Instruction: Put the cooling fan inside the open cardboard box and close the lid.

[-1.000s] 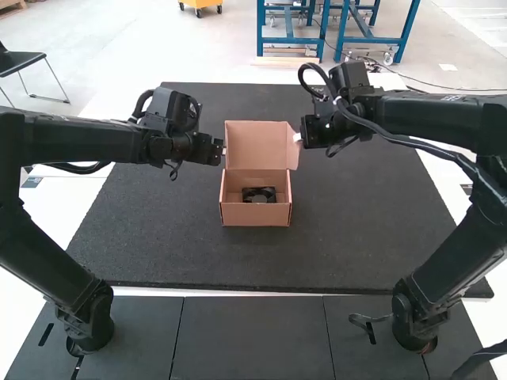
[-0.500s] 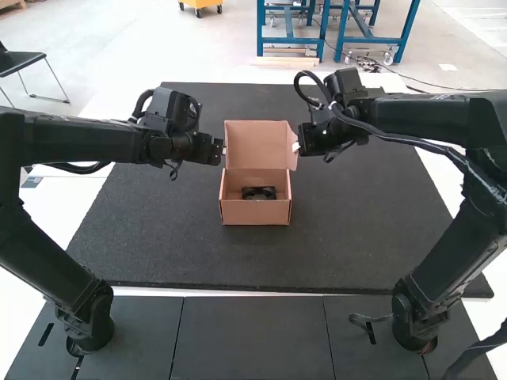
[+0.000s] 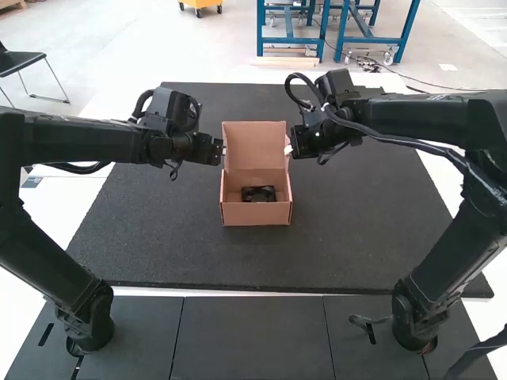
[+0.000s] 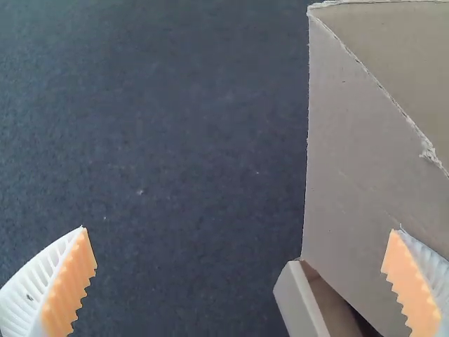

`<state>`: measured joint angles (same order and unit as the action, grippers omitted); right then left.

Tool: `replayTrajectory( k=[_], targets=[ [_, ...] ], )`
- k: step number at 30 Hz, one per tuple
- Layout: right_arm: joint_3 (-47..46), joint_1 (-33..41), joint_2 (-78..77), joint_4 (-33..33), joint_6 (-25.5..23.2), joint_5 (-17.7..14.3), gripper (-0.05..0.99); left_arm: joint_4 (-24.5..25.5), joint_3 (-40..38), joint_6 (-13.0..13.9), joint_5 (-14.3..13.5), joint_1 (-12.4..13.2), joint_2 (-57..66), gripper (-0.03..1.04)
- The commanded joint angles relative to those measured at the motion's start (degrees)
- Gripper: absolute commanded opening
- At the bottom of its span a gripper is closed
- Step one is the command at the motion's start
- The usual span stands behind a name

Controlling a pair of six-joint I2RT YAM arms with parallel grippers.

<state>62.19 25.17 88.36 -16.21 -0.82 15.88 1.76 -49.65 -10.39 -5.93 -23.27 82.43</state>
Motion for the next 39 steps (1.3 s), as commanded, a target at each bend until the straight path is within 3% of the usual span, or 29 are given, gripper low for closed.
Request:
replayTrajectory(
  k=[1, 10, 39],
  targets=[
    [1.6, 2.1, 0.6, -0.3, -0.1, 1.9, 0.00, 1.2, -2.0, -0.4, 0.9, -0.4, -1.7, 0.97],
    [1.1, 4.7, 0.6, -4.7, -0.1, 1.7, -0.02, 5.7, -1.3, -0.4, 1.5, -0.5, -3.9, 0.97],
    [-2.5, 4.8, 0.6, -8.4, 0.6, 1.2, -0.02, 3.8, 5.1, -0.5, 2.3, -0.8, -6.6, 0.97]
  ],
)
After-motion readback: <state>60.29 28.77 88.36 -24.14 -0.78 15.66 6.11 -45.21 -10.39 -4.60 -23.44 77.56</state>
